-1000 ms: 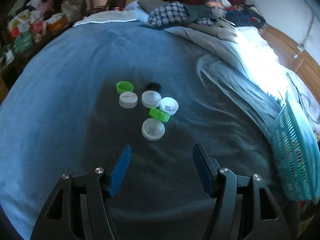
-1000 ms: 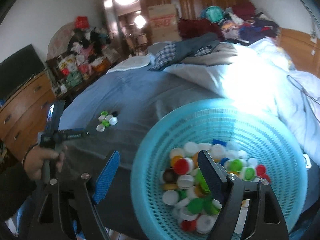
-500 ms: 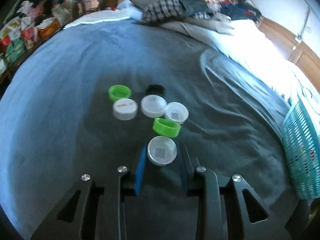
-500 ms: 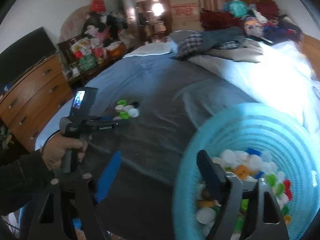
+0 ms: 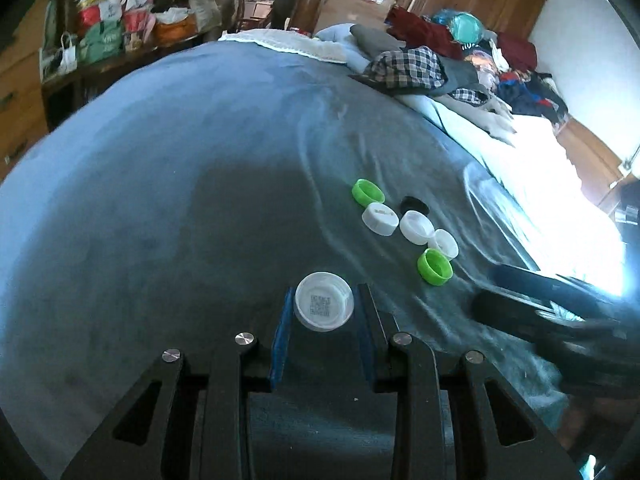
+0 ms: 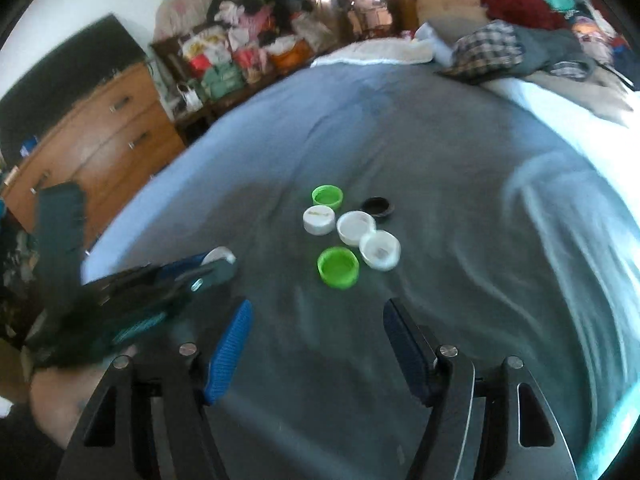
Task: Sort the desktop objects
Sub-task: 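Grasp a white cap with the left tool while the right tool grasps a green cap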
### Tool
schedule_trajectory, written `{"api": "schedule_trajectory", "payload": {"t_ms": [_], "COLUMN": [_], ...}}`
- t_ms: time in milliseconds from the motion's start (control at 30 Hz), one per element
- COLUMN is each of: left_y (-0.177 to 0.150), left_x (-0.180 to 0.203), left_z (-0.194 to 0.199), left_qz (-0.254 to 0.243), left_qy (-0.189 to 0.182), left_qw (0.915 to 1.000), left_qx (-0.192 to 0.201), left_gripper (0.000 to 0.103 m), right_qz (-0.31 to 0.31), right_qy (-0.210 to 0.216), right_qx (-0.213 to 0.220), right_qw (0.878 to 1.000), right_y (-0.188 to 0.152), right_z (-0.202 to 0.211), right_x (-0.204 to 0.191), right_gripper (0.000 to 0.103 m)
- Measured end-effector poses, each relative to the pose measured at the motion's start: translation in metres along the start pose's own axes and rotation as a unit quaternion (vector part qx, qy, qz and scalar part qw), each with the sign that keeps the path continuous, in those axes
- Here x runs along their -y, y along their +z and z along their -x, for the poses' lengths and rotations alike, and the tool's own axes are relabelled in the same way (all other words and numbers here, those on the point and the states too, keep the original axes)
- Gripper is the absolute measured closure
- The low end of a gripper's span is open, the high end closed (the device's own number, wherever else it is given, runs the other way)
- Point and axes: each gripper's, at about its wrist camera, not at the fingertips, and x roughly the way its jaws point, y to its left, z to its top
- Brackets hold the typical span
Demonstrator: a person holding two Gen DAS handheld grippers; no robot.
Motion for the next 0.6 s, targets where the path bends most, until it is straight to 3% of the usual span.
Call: {"api": "schedule_trajectory", "payload": {"t_ms": [100,233,333,467,600], "left_y": [-0.001,-0.002,-0.002,-0.001,-0.001], "left_x": [0.002,0.004,0.002,0.011,0.032], "left_z": [-0.001,0.0,0.003,0.009,0.02], "left_qz": [-0.004,-0.014,-0.016,-0.037,-0.052], "left_qy": [-0.005,-0.004,-0.004,0.007,0.008], "left_qw": [1.0,0.9999,0.9999,0.9993,0.9986], "left_qx": [-0.001,-0.001,-0.001,0.007,0.007], "left_gripper": [0.077,0.077,0.077,0.077,0.077], "right_qz": [0.003,0.0,-0.008,-0.002,0.022], "right_qy": [-0.01,-0.033,-0.03,-0.029,-0.043], "right_qx": [-0.018,-0.031,-0.028,0.0,0.041], "right_qw": [1.0,0.999,0.999,1.0,0.998], "right_y": [0.009,0.013,0.013,0.009,-0.006], "right_z": [-0.03,-0.05,-0.047,-0.006,0.064], "right_x": [-0.001,0.007,0.012,0.004,-0.011], "right_gripper": [0.036,0.063,0.071,0.071,0.071]}}
